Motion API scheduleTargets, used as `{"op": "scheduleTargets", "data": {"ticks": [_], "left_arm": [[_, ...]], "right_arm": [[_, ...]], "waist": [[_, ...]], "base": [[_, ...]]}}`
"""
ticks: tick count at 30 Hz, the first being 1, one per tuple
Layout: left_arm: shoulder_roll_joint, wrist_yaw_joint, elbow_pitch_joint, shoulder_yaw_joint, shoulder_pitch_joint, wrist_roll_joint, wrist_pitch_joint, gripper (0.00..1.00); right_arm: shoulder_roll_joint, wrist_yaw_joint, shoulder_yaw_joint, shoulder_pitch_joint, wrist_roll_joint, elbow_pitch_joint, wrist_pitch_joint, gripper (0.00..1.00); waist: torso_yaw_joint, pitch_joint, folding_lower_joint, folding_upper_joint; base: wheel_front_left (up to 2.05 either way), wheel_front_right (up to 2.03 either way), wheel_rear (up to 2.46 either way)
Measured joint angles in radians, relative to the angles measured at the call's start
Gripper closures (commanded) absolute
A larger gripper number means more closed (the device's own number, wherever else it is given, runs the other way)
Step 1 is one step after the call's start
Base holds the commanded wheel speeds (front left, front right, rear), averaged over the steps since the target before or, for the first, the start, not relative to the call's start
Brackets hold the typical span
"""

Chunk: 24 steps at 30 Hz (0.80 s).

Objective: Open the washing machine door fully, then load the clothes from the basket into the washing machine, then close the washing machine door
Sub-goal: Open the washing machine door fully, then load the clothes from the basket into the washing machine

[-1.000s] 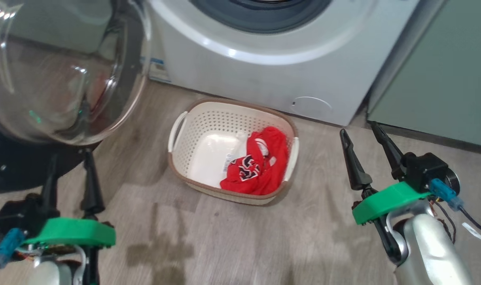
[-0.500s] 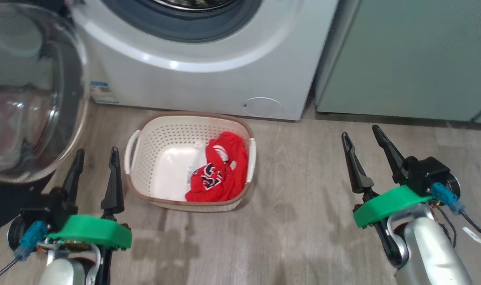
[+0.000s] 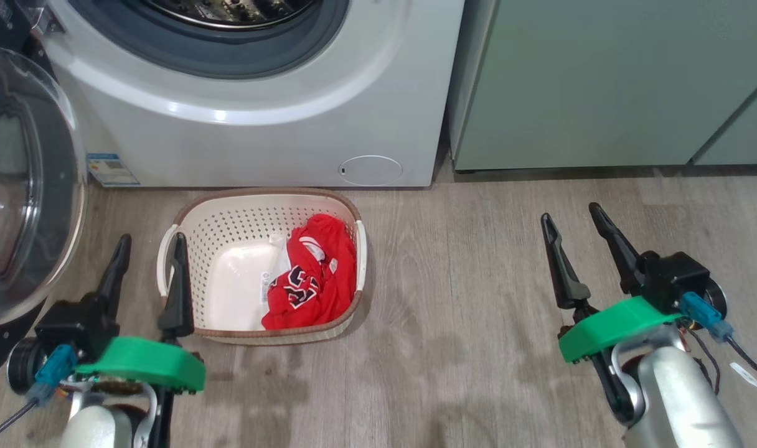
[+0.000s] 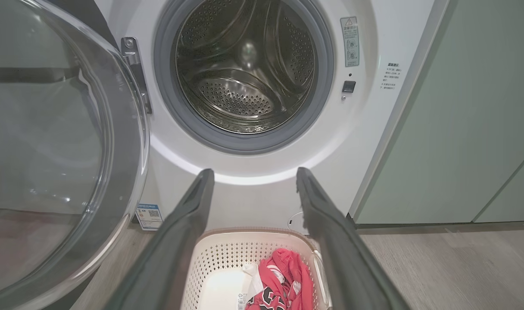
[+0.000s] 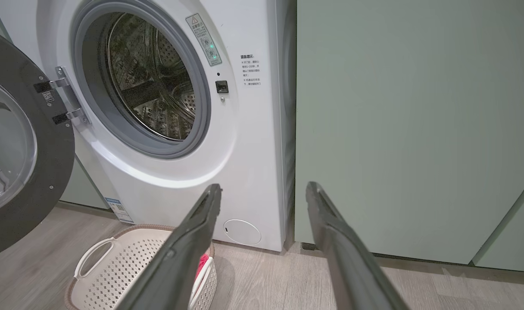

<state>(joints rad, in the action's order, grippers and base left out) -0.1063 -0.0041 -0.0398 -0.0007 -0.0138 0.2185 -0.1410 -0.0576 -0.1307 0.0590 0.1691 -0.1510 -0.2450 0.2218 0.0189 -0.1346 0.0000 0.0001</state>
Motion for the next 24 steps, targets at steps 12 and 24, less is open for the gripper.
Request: {"op": "scheduleTargets", "data": {"ticks": [12,24], "left_arm": [[-0.006,0.016,-0.001,-0.005,0.000,-0.008,0.000,0.00],[-0.014,0.018,-0.004,-0.009,0.000,-0.005,0.000,0.00]], "right_arm": [[0.000,0.000,0.001,0.000,0.000,0.004,0.000,0.00],[0.000,0.000,0.007,0.001,-0.008,0.001,0.009,0.00]], "waist": [[0.007,-0.005,0.0000,0.0000],[0.011,-0.011,0.0000,0.0000]], "base": [[0.00,0.00,0.00],[0.00,0.00,0.00]]}}
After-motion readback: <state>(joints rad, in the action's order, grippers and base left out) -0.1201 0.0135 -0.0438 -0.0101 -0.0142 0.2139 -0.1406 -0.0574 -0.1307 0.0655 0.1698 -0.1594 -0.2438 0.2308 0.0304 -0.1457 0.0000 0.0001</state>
